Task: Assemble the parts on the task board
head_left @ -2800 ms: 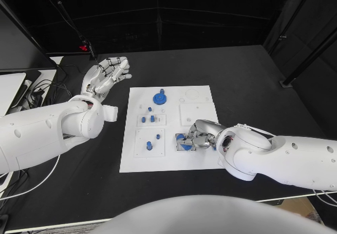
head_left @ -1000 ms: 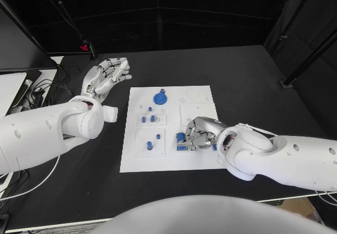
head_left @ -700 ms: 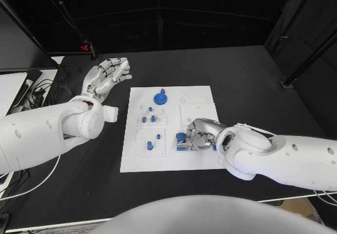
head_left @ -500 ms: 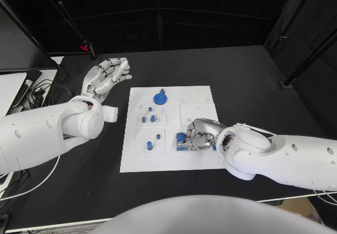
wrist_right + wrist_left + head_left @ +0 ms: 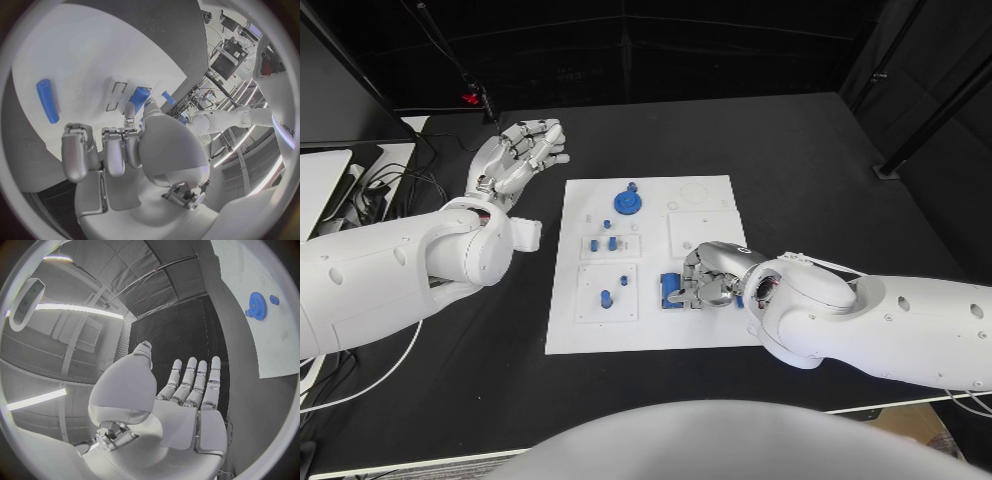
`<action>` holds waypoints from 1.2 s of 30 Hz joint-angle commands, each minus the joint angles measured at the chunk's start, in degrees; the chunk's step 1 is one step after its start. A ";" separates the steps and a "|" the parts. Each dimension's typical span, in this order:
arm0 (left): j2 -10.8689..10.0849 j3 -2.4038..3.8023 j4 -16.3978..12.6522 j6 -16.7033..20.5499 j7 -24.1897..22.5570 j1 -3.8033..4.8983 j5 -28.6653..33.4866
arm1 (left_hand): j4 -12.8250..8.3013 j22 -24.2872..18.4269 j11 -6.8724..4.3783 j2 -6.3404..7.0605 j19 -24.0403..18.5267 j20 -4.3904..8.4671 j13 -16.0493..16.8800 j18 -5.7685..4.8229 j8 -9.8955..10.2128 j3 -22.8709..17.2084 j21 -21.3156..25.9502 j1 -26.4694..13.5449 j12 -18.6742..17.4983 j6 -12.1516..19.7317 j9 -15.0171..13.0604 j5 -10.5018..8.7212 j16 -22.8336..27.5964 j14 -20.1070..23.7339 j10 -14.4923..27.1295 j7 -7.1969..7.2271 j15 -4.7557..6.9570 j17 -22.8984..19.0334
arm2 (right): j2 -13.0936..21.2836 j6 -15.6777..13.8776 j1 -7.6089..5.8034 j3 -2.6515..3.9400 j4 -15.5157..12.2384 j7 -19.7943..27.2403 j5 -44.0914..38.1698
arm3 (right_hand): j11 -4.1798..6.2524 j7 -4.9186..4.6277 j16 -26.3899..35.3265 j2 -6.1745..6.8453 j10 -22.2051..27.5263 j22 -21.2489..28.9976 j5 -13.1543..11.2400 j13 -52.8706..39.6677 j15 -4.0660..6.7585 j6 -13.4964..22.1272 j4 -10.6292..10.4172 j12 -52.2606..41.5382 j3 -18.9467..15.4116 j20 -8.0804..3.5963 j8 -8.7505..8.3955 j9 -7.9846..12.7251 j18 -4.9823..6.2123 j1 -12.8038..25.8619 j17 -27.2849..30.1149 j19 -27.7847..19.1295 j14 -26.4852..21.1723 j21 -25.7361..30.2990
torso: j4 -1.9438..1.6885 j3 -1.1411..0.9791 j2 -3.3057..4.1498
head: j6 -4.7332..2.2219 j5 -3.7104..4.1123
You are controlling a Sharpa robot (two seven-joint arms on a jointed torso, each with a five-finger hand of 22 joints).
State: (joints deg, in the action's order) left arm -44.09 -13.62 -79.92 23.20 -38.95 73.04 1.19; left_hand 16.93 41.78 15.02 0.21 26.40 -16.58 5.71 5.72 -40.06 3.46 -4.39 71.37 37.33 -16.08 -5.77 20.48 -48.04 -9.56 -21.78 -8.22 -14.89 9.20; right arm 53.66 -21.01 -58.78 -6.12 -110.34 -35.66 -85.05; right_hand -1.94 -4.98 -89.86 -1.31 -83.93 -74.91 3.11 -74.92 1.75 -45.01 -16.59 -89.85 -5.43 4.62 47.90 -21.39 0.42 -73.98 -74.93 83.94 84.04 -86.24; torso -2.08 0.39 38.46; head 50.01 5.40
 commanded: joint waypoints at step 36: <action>-0.51 0.06 -0.15 -0.76 -4.86 -0.60 0.00 | -0.21 -0.08 0.03 -0.81 -0.41 -0.01 -0.14 -0.65 -0.44 0.26 -0.23 0.19 0.28 0.26 0.12 0.37 -0.33 0.38 0.35 -8.79 0.06 -0.18 | 17.77 -0.35 0.33 -0.12 -5.37 0.56 0.97 | -2.29 -3.08 -0.14 0.57 -6.07 -13.92 12.40 -15.08 -1.78 5.72 -0.25 -0.15 -5.23 1.72 -4.41 3.11 0.46 4.83 -15.07 3.96 5.96 -0.91 | 0.54 0.21 -0.02 | -0.01 6.08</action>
State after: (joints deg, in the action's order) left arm -44.56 -13.62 -79.92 22.93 -38.95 72.39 1.20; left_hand 16.93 41.78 15.02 -0.09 26.40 -16.58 5.67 5.72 -40.28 3.46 -4.39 71.67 37.33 -16.08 -5.70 20.48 -48.03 -9.56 -21.79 -8.21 -14.89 9.07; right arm 71.51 -27.47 -58.46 -6.24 -115.44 -28.01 -80.79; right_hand -4.11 -8.10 -89.86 -0.77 -84.03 -74.90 15.78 -74.92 0.40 -38.95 -16.88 -89.85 -10.32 5.86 43.19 -18.25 0.42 -69.60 -74.91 83.93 83.94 -86.97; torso -1.53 0.57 38.42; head 50.01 11.40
